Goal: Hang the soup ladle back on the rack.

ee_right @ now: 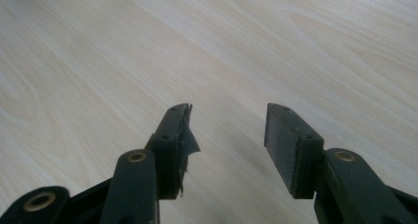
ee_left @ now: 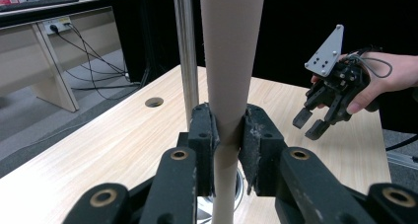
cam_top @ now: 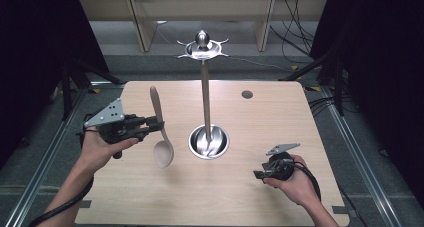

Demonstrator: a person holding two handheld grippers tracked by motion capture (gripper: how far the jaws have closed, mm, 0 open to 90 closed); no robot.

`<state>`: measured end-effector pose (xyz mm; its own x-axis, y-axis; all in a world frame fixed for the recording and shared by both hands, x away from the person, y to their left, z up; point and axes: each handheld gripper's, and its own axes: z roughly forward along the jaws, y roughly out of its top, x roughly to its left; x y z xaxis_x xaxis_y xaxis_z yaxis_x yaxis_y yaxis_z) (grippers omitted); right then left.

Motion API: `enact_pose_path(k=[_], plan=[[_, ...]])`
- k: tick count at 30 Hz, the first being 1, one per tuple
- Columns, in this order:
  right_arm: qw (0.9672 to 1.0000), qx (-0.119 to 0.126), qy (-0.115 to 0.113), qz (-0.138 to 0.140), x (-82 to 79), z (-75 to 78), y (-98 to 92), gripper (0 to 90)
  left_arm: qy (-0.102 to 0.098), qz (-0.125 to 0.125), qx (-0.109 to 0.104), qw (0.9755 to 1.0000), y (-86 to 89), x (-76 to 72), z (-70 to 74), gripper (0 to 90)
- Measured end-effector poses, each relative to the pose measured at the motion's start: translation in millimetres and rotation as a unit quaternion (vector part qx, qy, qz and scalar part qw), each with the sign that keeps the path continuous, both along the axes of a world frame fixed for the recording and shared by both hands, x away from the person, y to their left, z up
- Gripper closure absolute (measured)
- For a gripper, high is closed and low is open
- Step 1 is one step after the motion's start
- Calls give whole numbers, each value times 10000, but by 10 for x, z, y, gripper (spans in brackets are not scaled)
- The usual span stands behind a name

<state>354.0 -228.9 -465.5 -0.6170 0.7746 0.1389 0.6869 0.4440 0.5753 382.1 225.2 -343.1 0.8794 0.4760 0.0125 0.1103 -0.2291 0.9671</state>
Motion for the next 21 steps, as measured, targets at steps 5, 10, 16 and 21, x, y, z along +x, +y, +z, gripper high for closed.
enact_pose_path(k=[5,10,16,21], plan=[[10000,-42,-69,26,-2,-4,-14,528,-28,-106,-92,9999,-11,51,33,752],[10000,-19,-2,-65,-26,-2,-13,528,-1,-160,-19,9999,-10,94,84,752],[9999,-37,-8,-103,-59,-8,-46,528,28,-265,32,9996,-31,183,151,752],[9999,-76,-41,-103,-86,-22,-79,528,36,-336,18,9994,-61,273,205,752]])
